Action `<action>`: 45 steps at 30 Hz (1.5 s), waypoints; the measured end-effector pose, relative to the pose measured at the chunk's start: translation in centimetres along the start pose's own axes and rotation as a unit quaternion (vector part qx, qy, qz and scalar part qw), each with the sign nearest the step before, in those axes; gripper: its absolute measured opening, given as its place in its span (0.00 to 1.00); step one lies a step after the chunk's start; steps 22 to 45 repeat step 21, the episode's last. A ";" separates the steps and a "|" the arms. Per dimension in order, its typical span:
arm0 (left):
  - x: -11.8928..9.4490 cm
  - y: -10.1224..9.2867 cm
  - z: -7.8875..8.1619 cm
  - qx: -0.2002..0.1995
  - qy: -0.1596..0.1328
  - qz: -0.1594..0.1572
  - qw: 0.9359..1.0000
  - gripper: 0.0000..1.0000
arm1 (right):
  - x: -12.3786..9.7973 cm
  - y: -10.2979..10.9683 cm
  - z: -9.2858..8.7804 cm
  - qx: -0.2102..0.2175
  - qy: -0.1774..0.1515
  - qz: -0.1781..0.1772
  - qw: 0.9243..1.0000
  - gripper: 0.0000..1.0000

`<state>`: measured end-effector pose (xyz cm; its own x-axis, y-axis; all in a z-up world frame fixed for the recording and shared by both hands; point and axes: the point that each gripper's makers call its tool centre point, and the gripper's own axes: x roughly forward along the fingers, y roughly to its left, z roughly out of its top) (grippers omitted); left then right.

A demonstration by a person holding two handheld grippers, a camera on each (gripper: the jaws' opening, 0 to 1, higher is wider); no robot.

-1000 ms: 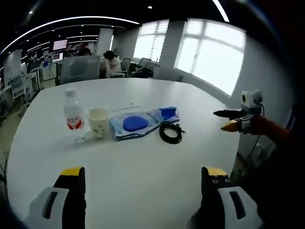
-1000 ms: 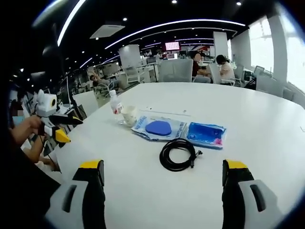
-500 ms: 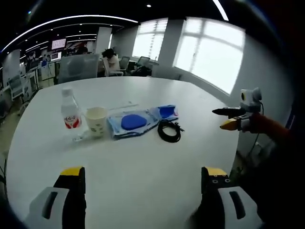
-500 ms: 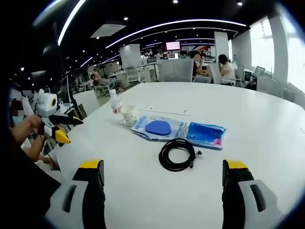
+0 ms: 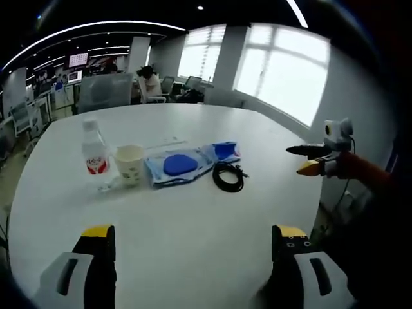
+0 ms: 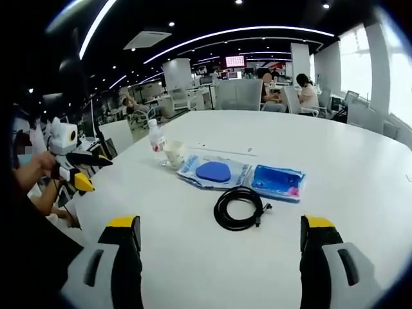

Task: Arrange the tabletop items into an orderly group along one side of the table until the central work area is clear of visible clutter.

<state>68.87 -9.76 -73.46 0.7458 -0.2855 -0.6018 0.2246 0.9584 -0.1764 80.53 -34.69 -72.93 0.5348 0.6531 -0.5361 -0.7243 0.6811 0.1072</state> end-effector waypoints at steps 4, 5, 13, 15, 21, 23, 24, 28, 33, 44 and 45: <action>0.0 0.1 0.1 -0.001 -0.001 0.002 1.000 1.00 | 0.0 -0.2 0.0 0.001 -0.001 0.000 1.000 1.00; 0.0 0.1 0.1 -0.001 -0.002 0.003 1.000 1.00 | 0.0 -0.2 0.0 0.001 0.000 0.000 1.000 1.00; 0.1 0.3 0.2 0.000 -0.004 0.006 1.000 1.00 | -0.1 0.1 0.3 -0.006 -0.002 -0.001 1.000 1.00; 0.1 0.2 0.2 0.000 -0.002 0.003 1.000 1.00 | -0.2 0.0 0.3 -0.004 -0.004 -0.002 1.000 1.00; 0.3 0.5 0.3 0.001 -0.005 0.010 1.000 1.00 | -0.3 -0.4 -0.2 0.001 -0.004 -0.005 1.000 1.00; 0.3 0.5 0.3 0.001 -0.005 0.010 1.000 1.00 | -0.3 -0.4 -0.2 0.001 -0.004 -0.005 1.000 1.00; 0.3 0.5 0.3 0.001 -0.005 0.010 1.000 1.00 | -0.3 -0.4 -0.2 0.001 -0.004 -0.005 1.000 1.00; 0.3 0.5 0.3 0.001 -0.005 0.010 1.000 1.00 | -0.3 -0.4 -0.2 0.001 -0.004 -0.005 1.000 1.00; 0.3 0.5 0.3 0.001 -0.005 0.010 1.000 1.00 | -0.3 -0.4 -0.2 0.001 -0.004 -0.005 1.000 1.00; 0.3 0.5 0.3 0.001 -0.005 0.010 1.000 1.00 | -0.3 -0.4 -0.2 0.001 -0.004 -0.005 1.000 1.00; 0.3 0.5 0.3 0.001 -0.005 0.010 1.000 1.00 | -0.3 -0.4 -0.2 0.001 -0.004 -0.005 1.000 1.00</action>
